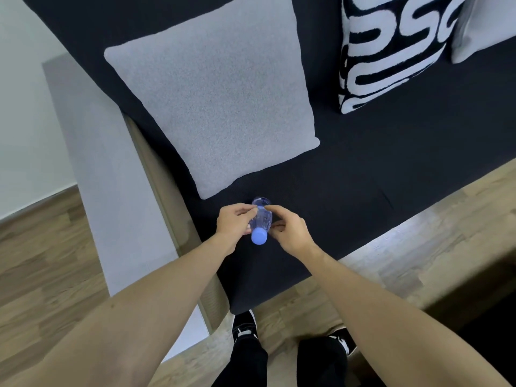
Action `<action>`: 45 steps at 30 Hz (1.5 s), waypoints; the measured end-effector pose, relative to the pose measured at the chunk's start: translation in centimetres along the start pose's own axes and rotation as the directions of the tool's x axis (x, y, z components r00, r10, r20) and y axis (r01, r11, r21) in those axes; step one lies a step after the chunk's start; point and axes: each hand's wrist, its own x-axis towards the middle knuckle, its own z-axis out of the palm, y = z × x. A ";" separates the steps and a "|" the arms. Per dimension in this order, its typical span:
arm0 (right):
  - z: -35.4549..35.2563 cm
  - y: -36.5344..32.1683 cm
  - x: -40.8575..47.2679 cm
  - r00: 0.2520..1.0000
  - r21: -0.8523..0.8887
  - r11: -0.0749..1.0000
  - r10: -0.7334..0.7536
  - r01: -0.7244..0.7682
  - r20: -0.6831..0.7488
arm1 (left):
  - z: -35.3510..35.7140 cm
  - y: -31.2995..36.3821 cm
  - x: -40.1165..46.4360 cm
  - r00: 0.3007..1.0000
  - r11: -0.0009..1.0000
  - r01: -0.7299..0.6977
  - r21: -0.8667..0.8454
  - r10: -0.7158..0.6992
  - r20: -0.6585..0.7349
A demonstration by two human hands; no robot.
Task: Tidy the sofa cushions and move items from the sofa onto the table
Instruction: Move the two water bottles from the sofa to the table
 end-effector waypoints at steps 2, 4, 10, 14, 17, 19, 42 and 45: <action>-1.0 0.2 -0.6 1.000 0.036 0.999 -0.001 0.001 -0.020 | 0.4 1.0 -0.3 0.998 0.999 -0.022 0.024 0.021 0.051; -2.1 0.1 -1.3 0.998 0.064 0.998 0.011 -0.007 -0.061 | 1.3 2.1 -0.7 0.995 0.998 -0.037 0.041 0.033 0.090; -7.0 0.1 -4.4 0.968 0.194 0.981 0.052 -0.004 -0.244 | 5.3 6.1 -3.0 0.948 0.974 -0.200 0.107 0.164 0.273; -12.2 -0.1 -7.2 0.925 0.272 0.962 0.075 0.032 -0.371 | 9.7 9.3 -5.7 0.884 0.949 -0.291 0.122 0.218 0.415; -16.0 0.1 -9.3 0.892 0.313 0.949 0.112 0.035 -0.438 | 13.4 11.6 -7.9 0.833 0.929 -0.356 0.104 0.265 0.487; -18.3 0.2 -10.6 0.870 0.334 0.941 0.125 0.048 -0.477 | 15.7 12.8 -9.2 0.799 0.913 -0.395 0.104 0.285 0.530; -41.4 13.2 -31.7 0.510 0.424 0.904 0.339 0.057 -0.791 | 48.8 16.2 -25.4 0.489 0.782 -0.608 0.141 0.228 0.842; -43.3 15.8 -35.3 0.443 0.438 0.898 0.374 0.048 -0.815 | 53.4 15.2 -28.4 0.440 0.760 -0.631 0.156 0.184 0.879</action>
